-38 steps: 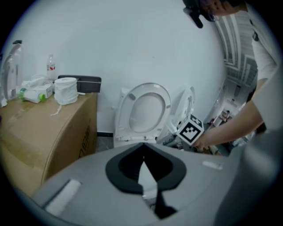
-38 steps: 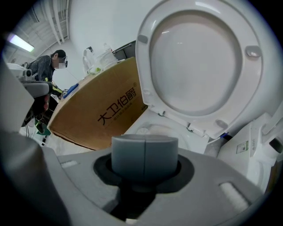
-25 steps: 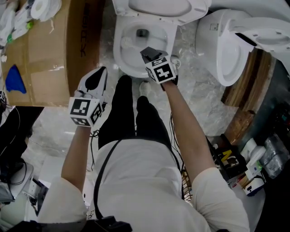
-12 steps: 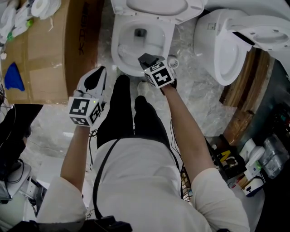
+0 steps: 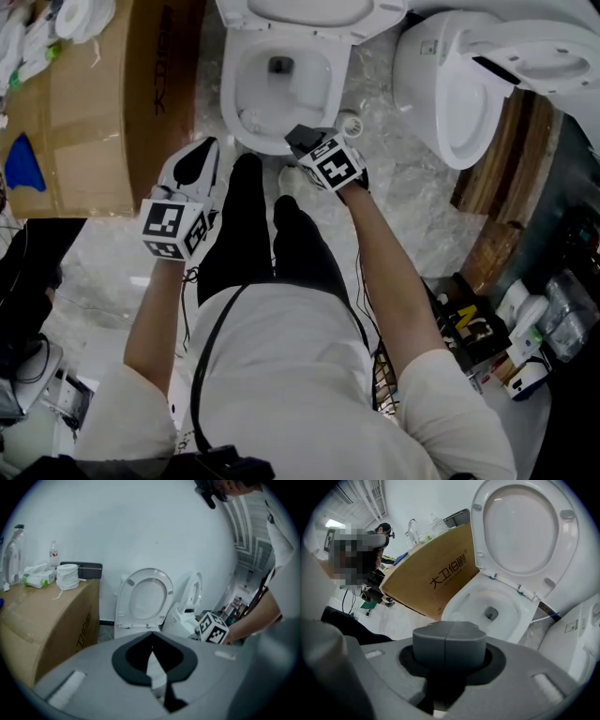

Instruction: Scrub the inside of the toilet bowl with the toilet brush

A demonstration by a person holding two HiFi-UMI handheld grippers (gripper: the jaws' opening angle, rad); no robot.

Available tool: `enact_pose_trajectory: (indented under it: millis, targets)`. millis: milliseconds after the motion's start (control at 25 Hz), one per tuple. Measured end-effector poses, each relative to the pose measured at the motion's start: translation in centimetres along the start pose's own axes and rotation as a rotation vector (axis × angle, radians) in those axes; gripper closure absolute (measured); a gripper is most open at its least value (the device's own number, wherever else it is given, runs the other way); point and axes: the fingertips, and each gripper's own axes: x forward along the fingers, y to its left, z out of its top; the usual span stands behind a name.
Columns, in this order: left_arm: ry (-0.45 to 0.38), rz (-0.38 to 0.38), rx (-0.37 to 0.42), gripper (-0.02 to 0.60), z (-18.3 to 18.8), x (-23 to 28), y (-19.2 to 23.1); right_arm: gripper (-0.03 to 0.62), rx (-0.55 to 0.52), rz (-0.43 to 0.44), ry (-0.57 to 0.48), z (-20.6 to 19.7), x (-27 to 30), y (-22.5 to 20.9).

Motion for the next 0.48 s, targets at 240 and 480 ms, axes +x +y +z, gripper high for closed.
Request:
enact_pose_trajectory:
  millis: [240, 480]
  targets:
    - [0.009, -0.031, 0.012, 0.594, 0.1, 0.9, -0.7, 0.447, 0.017, 0.014, 0.036, -3.0, -1.3, -0.5]
    - [0.015, -0.055, 0.022, 0.594, 0.2, 1.6, -1.6, 0.447, 0.045, 0.022, 0.062, -5.5, -2.9, -2.0]
